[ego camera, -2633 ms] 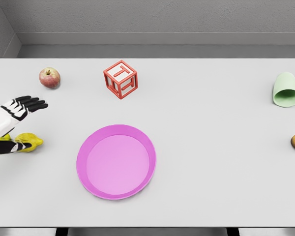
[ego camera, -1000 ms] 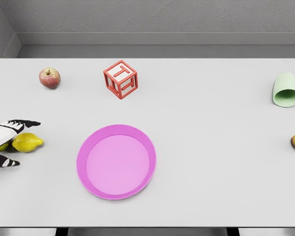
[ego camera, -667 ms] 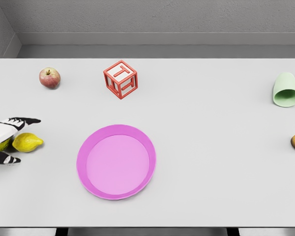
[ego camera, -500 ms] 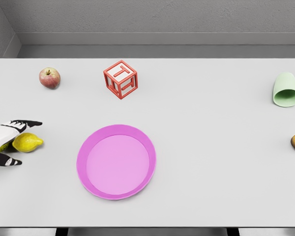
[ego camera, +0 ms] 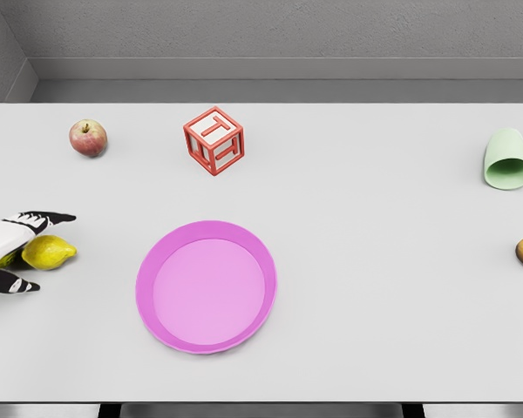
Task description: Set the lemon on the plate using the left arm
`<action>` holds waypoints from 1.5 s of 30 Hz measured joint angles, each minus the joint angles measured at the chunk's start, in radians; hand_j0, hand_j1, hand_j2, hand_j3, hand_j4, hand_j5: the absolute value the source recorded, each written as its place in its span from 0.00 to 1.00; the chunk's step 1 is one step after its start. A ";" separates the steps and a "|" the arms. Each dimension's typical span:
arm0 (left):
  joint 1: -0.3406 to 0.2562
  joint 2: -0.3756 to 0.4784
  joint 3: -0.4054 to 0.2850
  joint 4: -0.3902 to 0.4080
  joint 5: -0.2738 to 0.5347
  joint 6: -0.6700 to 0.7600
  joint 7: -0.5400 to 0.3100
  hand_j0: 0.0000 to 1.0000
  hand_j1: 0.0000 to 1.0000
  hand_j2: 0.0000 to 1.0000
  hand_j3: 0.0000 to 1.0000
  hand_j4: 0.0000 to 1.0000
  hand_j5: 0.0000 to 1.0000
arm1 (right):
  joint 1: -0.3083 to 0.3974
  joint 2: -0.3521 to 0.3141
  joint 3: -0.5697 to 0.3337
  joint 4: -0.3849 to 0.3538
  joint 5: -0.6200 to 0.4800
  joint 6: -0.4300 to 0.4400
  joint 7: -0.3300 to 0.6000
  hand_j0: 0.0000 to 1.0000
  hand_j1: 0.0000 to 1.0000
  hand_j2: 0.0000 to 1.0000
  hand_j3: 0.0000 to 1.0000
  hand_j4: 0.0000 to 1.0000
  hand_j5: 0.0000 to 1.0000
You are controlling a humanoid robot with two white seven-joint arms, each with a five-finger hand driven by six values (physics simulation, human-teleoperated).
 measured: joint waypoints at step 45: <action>-0.002 0.311 -0.130 -0.052 0.362 0.076 -0.022 1.00 1.00 1.00 1.00 1.00 1.00 | 0.000 0.000 0.000 0.000 0.000 0.000 0.000 1.00 1.00 1.00 1.00 1.00 1.00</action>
